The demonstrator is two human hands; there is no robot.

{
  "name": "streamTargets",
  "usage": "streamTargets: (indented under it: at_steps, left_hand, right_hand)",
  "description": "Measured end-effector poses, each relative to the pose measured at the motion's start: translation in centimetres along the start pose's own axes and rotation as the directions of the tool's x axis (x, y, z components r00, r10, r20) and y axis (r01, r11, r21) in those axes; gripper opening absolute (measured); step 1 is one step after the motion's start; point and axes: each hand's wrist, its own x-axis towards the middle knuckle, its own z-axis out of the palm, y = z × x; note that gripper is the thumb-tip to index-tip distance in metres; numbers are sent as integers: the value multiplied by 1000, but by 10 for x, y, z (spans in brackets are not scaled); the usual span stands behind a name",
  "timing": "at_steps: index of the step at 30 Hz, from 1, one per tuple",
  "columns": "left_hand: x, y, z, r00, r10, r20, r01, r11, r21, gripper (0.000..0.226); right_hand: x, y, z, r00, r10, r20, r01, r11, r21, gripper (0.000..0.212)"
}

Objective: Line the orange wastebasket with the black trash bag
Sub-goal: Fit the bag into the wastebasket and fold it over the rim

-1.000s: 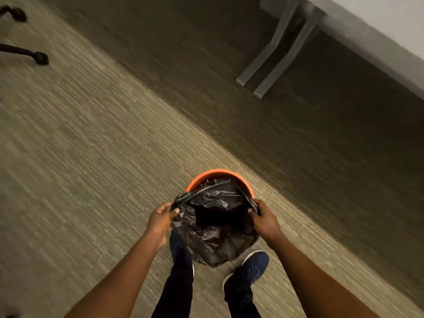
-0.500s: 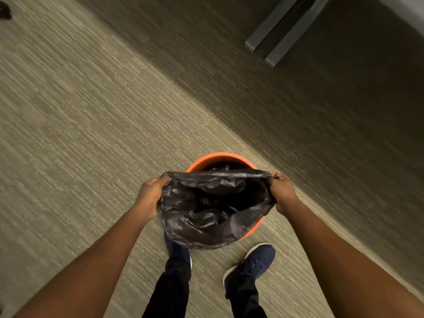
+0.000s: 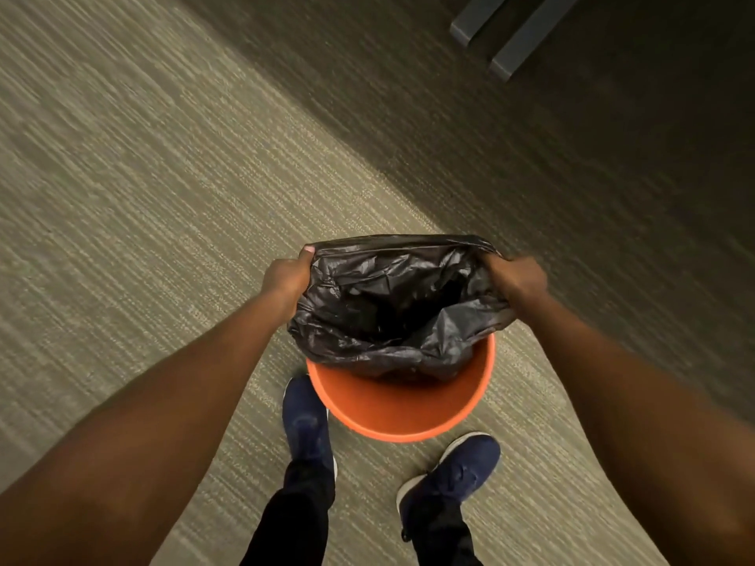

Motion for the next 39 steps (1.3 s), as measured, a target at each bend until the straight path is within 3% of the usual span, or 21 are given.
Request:
streamTargets:
  at_steps: [5,8,11,13,16,20,24,27,30,33,36,39]
  left_hand:
    - [23,-17,12,998,-40,-42,43,996,77,54]
    - [40,-36,13,991,-129,18,126,984,126,46]
    - [34,-48,13,972,-197,126,174,969,175,24]
    - [27,-54,11,956,-233,178,200,962,188,22]
    - [10,-62,2,944,-217,248,208,976,63,24]
    - [-13,-80,-10,961,-212,176,232,968,-98,53]
    - [-44,-100,-20,983,-159,88,162,987,-24,82]
    - [-56,-114,-22,977,-164,134,172,984,-48,76]
    - [-63,-121,-23,957,-219,193,246,961,-129,50]
    - [-72,-126,-26,941,-236,242,311,884,-348,36]
    - [-79,-137,-32,935,-231,270,345,771,-535,35]
    - [-85,-145,-32,933,-226,281,356,704,-615,38]
  right_hand:
    - [41,21,21,980,136,144,-136,991,-10,58]
    - [95,64,45,939,225,260,-233,972,2,53]
    - [54,57,40,906,286,312,-324,943,76,29]
    - [38,61,37,874,300,382,-356,930,85,31]
    - [29,79,32,824,249,509,-406,886,224,28]
    - [4,94,16,834,174,524,-419,817,396,42]
    - [-16,107,4,878,92,469,-334,820,465,59]
    - [-27,114,3,899,40,436,-272,832,484,37]
    - [-33,116,2,933,41,358,-234,825,514,12]
    - [-36,123,-2,940,134,313,-307,730,611,15]
    - [-41,133,-4,904,190,383,-418,580,699,6]
    - [-52,139,-1,864,172,473,-497,433,752,14]
